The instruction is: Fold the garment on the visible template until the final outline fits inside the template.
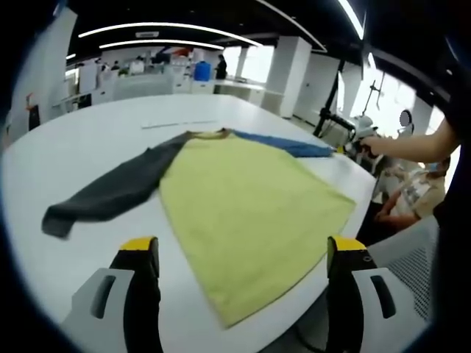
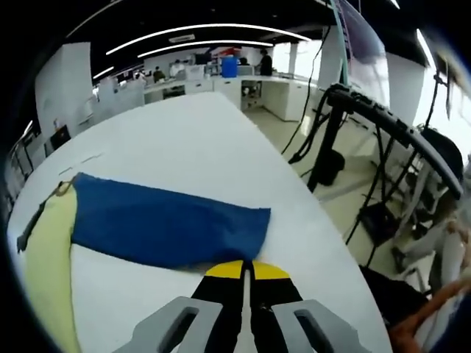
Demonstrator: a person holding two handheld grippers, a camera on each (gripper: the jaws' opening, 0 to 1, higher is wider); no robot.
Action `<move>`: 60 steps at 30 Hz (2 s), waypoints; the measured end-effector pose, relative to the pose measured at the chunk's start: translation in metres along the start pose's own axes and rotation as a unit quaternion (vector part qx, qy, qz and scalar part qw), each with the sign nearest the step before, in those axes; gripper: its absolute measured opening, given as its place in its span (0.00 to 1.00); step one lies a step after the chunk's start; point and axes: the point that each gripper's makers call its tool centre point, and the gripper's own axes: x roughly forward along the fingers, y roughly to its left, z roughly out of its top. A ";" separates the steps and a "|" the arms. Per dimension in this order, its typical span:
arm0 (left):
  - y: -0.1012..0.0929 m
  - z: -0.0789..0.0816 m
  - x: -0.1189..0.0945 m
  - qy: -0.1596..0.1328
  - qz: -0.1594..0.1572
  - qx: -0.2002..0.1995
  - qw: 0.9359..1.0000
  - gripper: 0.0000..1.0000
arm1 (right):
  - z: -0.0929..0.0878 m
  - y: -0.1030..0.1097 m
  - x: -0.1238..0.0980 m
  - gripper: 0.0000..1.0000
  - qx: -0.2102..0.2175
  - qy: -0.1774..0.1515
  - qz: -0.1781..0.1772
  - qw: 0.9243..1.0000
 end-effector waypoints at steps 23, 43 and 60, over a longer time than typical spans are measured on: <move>0.005 0.001 -0.005 -0.004 0.012 0.001 1.000 0.94 | 0.062 0.058 -0.008 0.00 -0.064 -0.064 0.061 0.994; 0.007 -0.002 -0.012 -0.010 0.021 0.002 1.000 0.93 | 0.100 0.139 -0.007 0.00 -0.114 -0.100 0.143 0.978; 0.009 0.004 -0.017 -0.019 0.024 0.016 0.999 0.96 | 0.109 0.205 -0.008 0.00 -0.128 -0.103 0.207 0.965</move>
